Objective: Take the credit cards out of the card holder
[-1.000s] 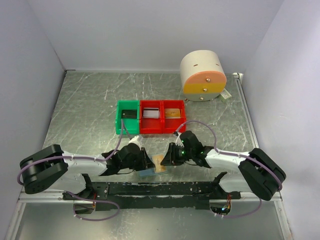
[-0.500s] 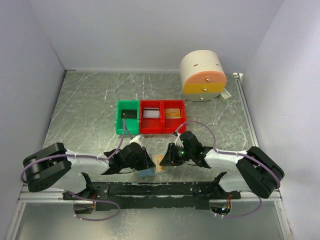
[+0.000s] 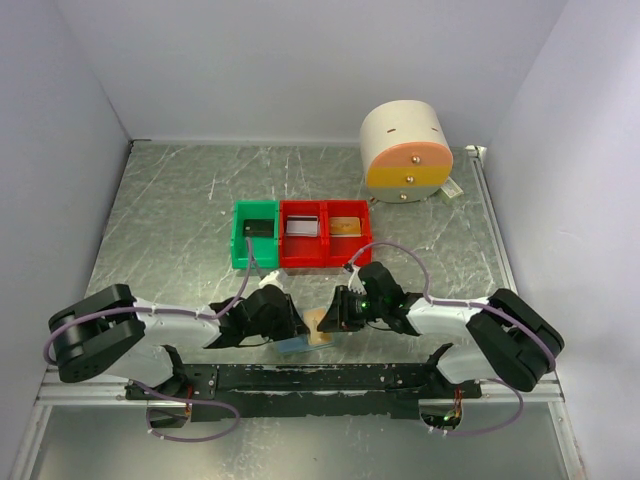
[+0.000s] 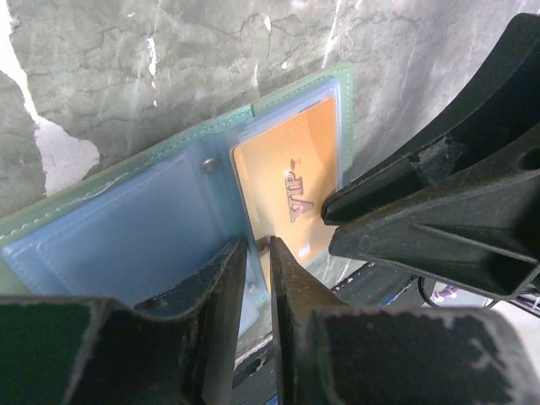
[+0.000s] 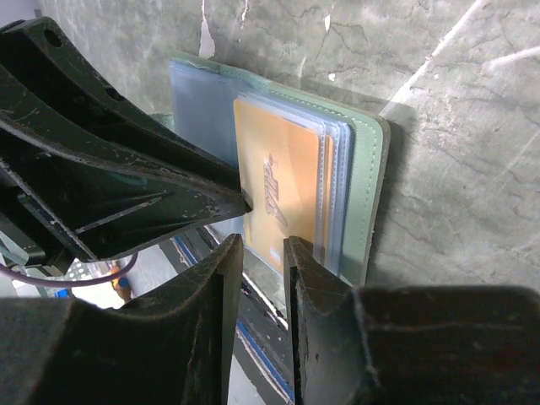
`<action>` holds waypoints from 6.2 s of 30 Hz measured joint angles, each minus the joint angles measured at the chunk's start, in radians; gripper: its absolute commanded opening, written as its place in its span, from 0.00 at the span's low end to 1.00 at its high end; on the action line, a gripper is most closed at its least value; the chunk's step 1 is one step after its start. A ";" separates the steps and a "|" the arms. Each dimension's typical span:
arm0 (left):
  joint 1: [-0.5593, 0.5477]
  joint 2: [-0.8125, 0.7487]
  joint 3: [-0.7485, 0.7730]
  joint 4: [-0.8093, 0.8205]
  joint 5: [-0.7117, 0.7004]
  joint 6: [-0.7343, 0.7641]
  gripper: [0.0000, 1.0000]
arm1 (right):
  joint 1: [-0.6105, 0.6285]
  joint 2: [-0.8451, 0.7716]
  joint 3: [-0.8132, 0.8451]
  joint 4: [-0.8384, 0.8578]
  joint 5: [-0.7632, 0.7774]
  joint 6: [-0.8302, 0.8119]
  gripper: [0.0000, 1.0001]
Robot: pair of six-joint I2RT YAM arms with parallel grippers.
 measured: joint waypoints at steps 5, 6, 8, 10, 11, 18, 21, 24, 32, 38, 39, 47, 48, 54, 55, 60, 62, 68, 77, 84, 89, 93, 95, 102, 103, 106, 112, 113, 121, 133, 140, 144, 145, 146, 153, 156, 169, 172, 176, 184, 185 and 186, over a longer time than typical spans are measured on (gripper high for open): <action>0.000 0.056 0.014 0.058 0.008 0.001 0.09 | 0.000 0.004 0.000 0.005 -0.003 0.000 0.28; 0.000 0.066 0.016 0.071 0.010 0.001 0.07 | 0.000 0.004 0.000 0.004 -0.003 0.000 0.28; 0.000 0.083 0.018 0.090 0.013 0.001 0.07 | 0.000 0.004 0.000 0.003 -0.003 0.000 0.28; 0.000 0.086 0.021 0.093 0.015 0.003 0.07 | 0.001 0.003 0.000 0.003 -0.002 0.000 0.28; 0.000 0.086 0.021 0.092 0.014 0.002 0.07 | 0.001 0.003 0.000 0.001 -0.001 -0.001 0.28; 0.000 0.040 0.010 0.053 0.003 0.001 0.07 | 0.005 -0.039 0.019 -0.077 0.040 -0.029 0.29; 0.000 -0.004 -0.008 0.030 -0.011 0.000 0.07 | 0.005 -0.066 0.037 -0.138 0.076 -0.053 0.30; 0.000 -0.039 -0.027 0.012 -0.023 -0.001 0.08 | 0.005 -0.083 0.051 -0.180 0.106 -0.070 0.31; 0.000 -0.047 -0.041 0.019 -0.028 0.000 0.26 | 0.005 -0.054 0.079 -0.193 0.121 -0.084 0.31; 0.000 -0.020 -0.042 0.081 -0.023 0.000 0.33 | 0.005 -0.045 0.085 -0.188 0.122 -0.086 0.32; 0.000 -0.015 -0.041 0.090 -0.021 0.000 0.33 | 0.006 -0.051 0.087 -0.198 0.127 -0.089 0.32; 0.000 0.010 -0.041 0.109 -0.018 0.000 0.32 | 0.005 -0.146 0.124 -0.328 0.205 -0.124 0.32; 0.000 0.011 -0.040 0.109 -0.018 0.000 0.32 | 0.005 -0.151 0.130 -0.333 0.212 -0.127 0.32; 0.000 0.028 -0.033 0.121 -0.014 0.000 0.33 | 0.005 -0.108 0.119 -0.313 0.208 -0.125 0.31; 0.000 0.031 -0.032 0.124 -0.014 0.000 0.33 | 0.005 -0.097 0.114 -0.306 0.205 -0.124 0.31; 0.000 0.040 -0.030 0.134 -0.012 -0.001 0.34 | 0.003 -0.053 0.092 -0.243 0.173 -0.112 0.31; 0.000 0.044 -0.030 0.140 -0.010 -0.002 0.33 | 0.003 -0.051 0.083 -0.219 0.166 -0.109 0.30; 0.000 0.063 -0.026 0.161 -0.006 -0.005 0.27 | 0.001 -0.058 0.063 -0.184 0.162 -0.098 0.28; 0.000 0.064 -0.027 0.160 -0.008 -0.015 0.07 | 0.001 -0.079 0.068 -0.221 0.173 -0.111 0.32; 0.000 0.043 -0.036 0.150 -0.016 -0.019 0.07 | 0.005 -0.118 0.108 -0.323 0.203 -0.137 0.33; 0.000 0.041 -0.042 0.150 -0.018 -0.023 0.07 | 0.005 -0.126 0.108 -0.318 0.181 -0.128 0.32; 0.000 0.042 -0.042 0.150 -0.018 -0.023 0.07 | 0.005 -0.106 0.104 -0.284 0.149 -0.119 0.32; 0.000 0.042 -0.042 0.151 -0.018 -0.023 0.07 | 0.005 -0.087 0.101 -0.267 0.136 -0.116 0.32; 0.000 0.045 -0.042 0.151 -0.018 -0.023 0.07 | 0.005 -0.062 0.099 -0.253 0.135 -0.111 0.32; 0.000 0.045 -0.042 0.151 -0.018 -0.023 0.10 | 0.005 -0.062 0.099 -0.253 0.135 -0.111 0.32; 0.000 0.045 -0.043 0.152 -0.018 -0.026 0.21 | 0.005 -0.061 0.098 -0.248 0.133 -0.110 0.32; 0.000 0.045 -0.050 0.179 -0.018 -0.035 0.37 | 0.005 -0.043 0.080 -0.182 0.112 -0.090 0.32; 0.000 0.045 -0.053 0.186 -0.018 -0.037 0.36 | 0.005 -0.042 0.077 -0.175 0.108 -0.087 0.31; 0.000 0.045 -0.127 0.308 -0.018 -0.068 0.11 | 0.003 -0.032 0.056 -0.118 0.088 -0.067 0.31; 0.000 -0.046 -0.126 0.197 -0.040 -0.072 0.07 | 0.006 -0.030 0.063 -0.134 0.100 -0.073 0.32; 0.000 -0.101 -0.126 0.111 -0.062 -0.071 0.07 | 0.005 -0.006 0.075 -0.160 0.115 -0.089 0.31; 0.000 -0.105 -0.116 0.076 -0.064 -0.069 0.07 | 0.007 -0.006 0.082 -0.172 0.114 -0.095 0.31; 0.000 -0.105 -0.113 0.070 -0.064 -0.068 0.07 | 0.007 -0.007 0.085 -0.180 0.114 -0.096 0.32; 0.000 -0.105 -0.109 0.062 -0.064 -0.066 0.07 | 0.007 -0.011 0.087 -0.187 0.113 -0.098 0.32; 0.000 -0.105 -0.103 0.041 -0.071 -0.060 0.07 | 0.008 -0.086 0.090 -0.221 0.096 -0.100 0.32; 0.000 -0.105 -0.103 0.040 -0.071 -0.060 0.07 | 0.014 -0.090 0.098 -0.210 0.080 -0.095 0.32; 0.000 -0.106 -0.099 0.029 -0.076 -0.055 0.07 | 0.044 0.065 0.105 -0.110 -0.016 -0.076 0.33; 0.000 -0.106 -0.098 0.025 -0.077 -0.055 0.07 | 0.046 0.065 0.109 -0.121 -0.002 -0.077 0.33; 0.000 -0.114 -0.097 0.015 -0.079 -0.055 0.07 | 0.051 0.062 0.114 -0.134 0.019 -0.079 0.33; 0.000 -0.151 -0.097 -0.023 -0.084 -0.055 0.07 | 0.053 0.052 0.118 -0.141 0.056 -0.081 0.33; 0.000 -0.153 -0.097 -0.026 -0.085 -0.055 0.07 | 0.053 0.050 0.120 -0.145 0.063 -0.083 0.33; 0.000 -0.157 -0.097 -0.029 -0.086 -0.055 0.07 | 0.053 0.048 0.122 -0.150 0.069 -0.087 0.33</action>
